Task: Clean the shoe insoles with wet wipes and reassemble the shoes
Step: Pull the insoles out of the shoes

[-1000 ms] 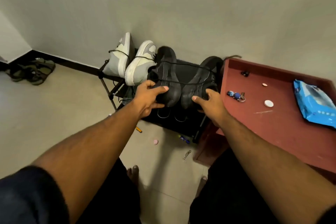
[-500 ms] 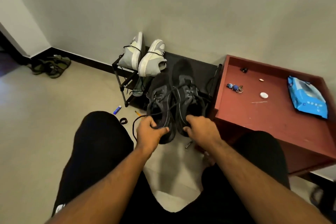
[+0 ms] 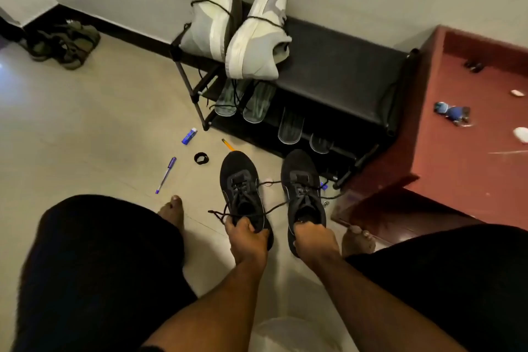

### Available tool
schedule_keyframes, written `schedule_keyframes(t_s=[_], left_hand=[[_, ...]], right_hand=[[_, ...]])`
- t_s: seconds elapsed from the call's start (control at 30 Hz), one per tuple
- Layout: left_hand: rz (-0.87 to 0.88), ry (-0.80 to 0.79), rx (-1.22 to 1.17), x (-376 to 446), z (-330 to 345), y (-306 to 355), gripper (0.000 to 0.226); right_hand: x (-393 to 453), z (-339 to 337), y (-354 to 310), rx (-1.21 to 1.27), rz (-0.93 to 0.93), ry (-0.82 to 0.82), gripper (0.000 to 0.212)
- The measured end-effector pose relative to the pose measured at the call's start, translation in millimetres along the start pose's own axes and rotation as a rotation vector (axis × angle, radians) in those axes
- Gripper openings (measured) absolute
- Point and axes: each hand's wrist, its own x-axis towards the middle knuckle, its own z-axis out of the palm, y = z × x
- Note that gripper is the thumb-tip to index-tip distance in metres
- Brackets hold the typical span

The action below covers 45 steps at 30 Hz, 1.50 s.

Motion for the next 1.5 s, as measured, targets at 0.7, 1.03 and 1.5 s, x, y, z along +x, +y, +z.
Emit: schedule_keyframes(t_s=[0.7,1.03,1.5], left_hand=[[-0.176,-0.114,-0.227,108.5,103.2,-74.4,0.065],[-0.189,-0.245,-0.212,101.7,115.9,-60.8,0.065],[0.309,-0.408,0.663,105.1,-17.8,84.1,0.023]], right_hand=[[148.1,90.1,25.1,-0.038,0.011,-0.175,0.027],[157.8,88.9,35.8,0.014,-0.017,-0.271,0.027],[84.1,-69.5,-8.5,0.081,-0.140,0.107,0.023]])
